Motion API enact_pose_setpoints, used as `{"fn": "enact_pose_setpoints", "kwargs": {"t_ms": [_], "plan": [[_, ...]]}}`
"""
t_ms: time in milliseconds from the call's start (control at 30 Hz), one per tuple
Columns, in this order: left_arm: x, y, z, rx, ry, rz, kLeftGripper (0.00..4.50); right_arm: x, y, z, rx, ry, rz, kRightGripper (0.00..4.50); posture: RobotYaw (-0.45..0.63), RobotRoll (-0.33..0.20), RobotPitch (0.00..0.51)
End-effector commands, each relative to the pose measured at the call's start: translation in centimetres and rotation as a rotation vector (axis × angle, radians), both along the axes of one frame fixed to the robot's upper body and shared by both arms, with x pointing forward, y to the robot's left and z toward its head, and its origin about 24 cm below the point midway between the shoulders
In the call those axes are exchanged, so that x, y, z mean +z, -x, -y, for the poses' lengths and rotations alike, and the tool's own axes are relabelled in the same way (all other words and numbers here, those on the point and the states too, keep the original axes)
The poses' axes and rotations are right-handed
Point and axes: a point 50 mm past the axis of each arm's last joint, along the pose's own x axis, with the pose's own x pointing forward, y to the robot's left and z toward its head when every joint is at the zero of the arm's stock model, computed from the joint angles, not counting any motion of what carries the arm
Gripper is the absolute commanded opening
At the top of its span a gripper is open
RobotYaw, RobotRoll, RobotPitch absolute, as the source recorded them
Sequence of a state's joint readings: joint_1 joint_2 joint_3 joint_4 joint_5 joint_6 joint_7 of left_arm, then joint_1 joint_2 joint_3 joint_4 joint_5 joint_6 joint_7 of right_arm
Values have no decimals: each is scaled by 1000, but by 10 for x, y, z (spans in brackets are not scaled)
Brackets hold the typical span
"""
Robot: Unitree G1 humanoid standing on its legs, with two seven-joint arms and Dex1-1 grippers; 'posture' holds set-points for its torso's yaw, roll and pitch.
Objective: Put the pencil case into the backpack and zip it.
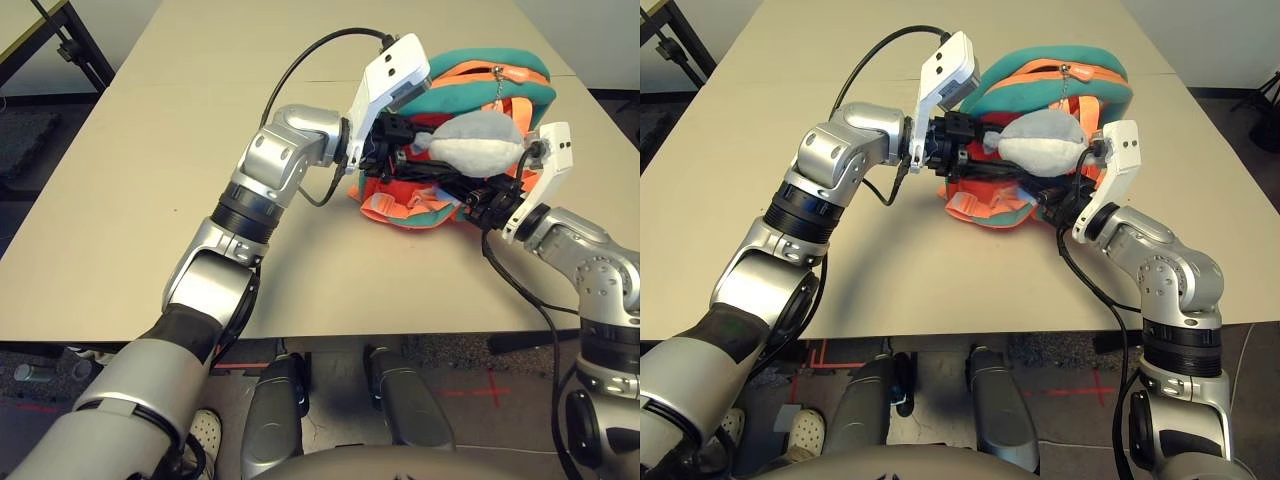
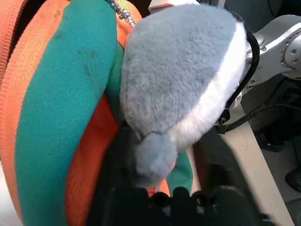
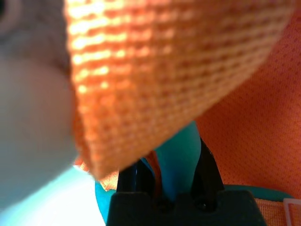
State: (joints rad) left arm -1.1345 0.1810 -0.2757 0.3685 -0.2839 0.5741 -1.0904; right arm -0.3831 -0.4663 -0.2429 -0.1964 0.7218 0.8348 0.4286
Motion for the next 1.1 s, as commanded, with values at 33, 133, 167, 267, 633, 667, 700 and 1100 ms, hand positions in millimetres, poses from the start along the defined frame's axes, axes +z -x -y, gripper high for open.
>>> {"fn": "enact_pose_setpoints", "kwargs": {"t_ms": [33,133,167,267,633,667,700,1100], "plan": [[2,0,0,1,-12,15,773,-12,-1,-1,-5,17,-62,346,-225,0,171],[4,0,-1,3,-5,14,16,-12,-1,-1,-4,17,-62,346,-223,0,170],[6,0,-2,3,3,15,0,-12,-1,-1,-4,17,-62,346,-222,0,169],[20,3,-5,-3,37,50,0,-13,-1,-1,-2,17,-63,346,-222,0,169],[84,19,-59,67,168,112,0,-15,-3,-3,8,17,-69,345,-201,0,169],[85,18,-66,87,163,114,0,-15,-3,-3,11,16,-69,345,-192,0,169],[86,17,-72,106,157,116,0,-16,-4,-4,14,16,-70,345,-187,0,168],[68,-3,-152,436,80,92,0,-16,-6,-5,29,18,-67,344,-188,0,165]]}}
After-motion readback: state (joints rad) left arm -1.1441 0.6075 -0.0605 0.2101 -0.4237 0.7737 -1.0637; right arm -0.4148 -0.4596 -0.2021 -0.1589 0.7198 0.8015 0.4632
